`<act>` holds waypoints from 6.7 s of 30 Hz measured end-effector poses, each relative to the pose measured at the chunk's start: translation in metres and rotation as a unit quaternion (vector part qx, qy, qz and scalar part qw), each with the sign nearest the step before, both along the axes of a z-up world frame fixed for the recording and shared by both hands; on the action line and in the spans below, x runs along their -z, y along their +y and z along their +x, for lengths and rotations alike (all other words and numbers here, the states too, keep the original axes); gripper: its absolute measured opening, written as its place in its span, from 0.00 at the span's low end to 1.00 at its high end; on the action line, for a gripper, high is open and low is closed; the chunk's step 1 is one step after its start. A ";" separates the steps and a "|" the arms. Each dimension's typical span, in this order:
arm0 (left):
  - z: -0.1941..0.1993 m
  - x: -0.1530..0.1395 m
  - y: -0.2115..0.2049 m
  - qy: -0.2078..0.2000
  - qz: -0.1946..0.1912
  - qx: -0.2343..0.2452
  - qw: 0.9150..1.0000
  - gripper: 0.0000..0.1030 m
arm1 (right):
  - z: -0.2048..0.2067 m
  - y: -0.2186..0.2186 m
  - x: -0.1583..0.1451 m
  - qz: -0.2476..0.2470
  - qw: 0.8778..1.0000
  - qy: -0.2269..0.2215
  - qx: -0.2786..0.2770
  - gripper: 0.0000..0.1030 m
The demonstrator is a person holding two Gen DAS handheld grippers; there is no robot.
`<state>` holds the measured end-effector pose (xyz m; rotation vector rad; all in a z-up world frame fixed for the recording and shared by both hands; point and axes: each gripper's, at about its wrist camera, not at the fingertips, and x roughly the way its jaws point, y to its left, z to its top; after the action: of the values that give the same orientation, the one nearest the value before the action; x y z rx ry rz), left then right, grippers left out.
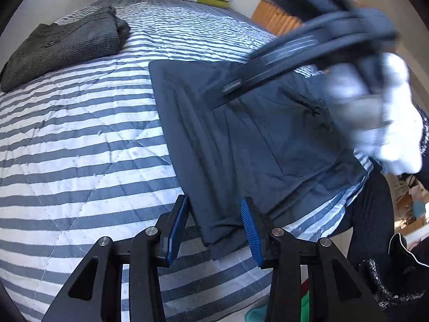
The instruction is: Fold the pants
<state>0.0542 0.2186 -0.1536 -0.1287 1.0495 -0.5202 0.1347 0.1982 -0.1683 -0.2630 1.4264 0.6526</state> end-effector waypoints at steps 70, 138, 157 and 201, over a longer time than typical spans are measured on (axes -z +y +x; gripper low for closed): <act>-0.029 -0.069 -0.194 -0.112 0.098 0.124 0.981 0.57 | -0.032 -0.293 -0.040 0.034 0.974 0.010 0.223 0.51; 0.008 -0.062 -0.096 -0.064 0.034 -0.050 0.996 0.55 | 0.002 -0.329 -0.046 0.020 0.978 -0.020 0.206 0.13; 0.033 -0.014 -0.205 -0.027 0.047 0.087 0.995 0.55 | 0.046 -0.433 -0.035 -0.081 0.958 -0.031 0.275 0.13; -0.006 -0.012 -0.146 -0.035 -0.001 -0.029 0.999 0.55 | 0.060 -0.247 -0.032 -0.038 0.979 -0.112 0.167 0.34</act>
<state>0.0487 0.0725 -0.1416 -0.1424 0.9734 -0.4699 0.1942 -0.0490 -0.1360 -0.1457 1.2418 0.2851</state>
